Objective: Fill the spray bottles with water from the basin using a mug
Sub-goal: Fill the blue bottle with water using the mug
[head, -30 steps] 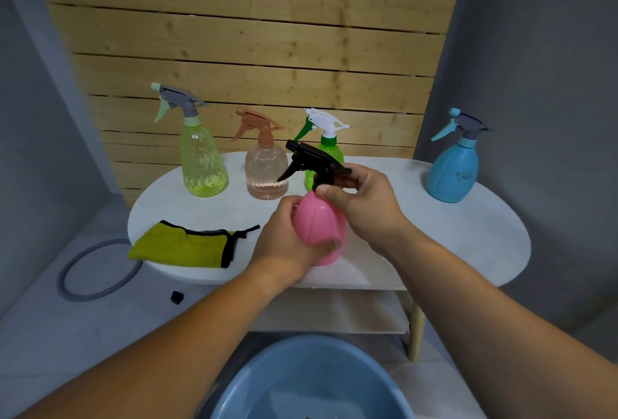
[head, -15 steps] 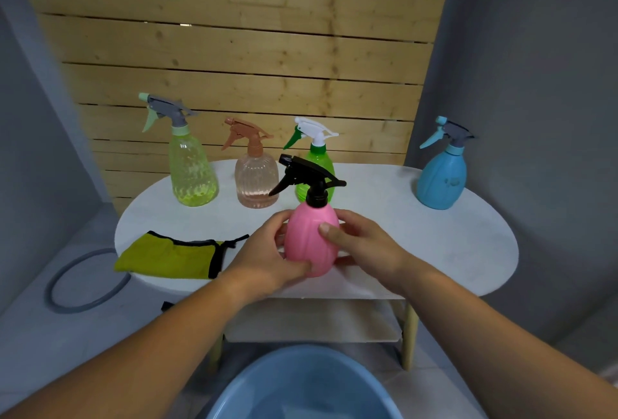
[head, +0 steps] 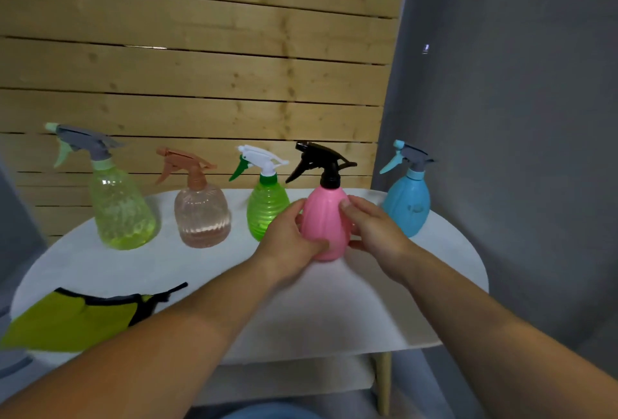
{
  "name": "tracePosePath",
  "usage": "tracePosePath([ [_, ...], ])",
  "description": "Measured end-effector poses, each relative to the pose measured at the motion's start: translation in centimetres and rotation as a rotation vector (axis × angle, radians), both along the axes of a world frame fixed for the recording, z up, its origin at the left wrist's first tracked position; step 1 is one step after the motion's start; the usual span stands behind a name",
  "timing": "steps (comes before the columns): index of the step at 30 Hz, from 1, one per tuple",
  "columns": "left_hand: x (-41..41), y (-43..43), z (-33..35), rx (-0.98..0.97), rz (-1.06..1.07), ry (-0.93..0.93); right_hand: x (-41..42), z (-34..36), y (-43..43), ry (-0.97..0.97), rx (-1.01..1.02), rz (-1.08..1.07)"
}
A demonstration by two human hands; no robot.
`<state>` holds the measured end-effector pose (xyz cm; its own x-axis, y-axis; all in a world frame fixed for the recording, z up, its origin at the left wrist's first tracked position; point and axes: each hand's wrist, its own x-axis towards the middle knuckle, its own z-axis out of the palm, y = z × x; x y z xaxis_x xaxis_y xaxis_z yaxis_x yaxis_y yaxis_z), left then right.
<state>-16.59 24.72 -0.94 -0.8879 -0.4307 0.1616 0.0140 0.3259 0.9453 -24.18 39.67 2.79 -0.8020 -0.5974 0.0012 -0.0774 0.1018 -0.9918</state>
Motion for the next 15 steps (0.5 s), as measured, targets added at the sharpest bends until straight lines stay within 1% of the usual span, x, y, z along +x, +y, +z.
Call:
tracePosePath([
  [4, -3.5, 0.2, -0.5, 0.001, 0.032, 0.004, -2.6, -0.3, -0.5, -0.056, -0.014, -0.038],
  [10, -6.6, 0.4, -1.4, -0.017, 0.033, -0.014, -5.3, -2.0, -0.8, -0.045, -0.014, -0.055],
  [15, -7.3, 0.6, -2.1, -0.026, 0.062, 0.014, -6.2, -3.1, -0.9, -0.031, -0.072, -0.048],
])
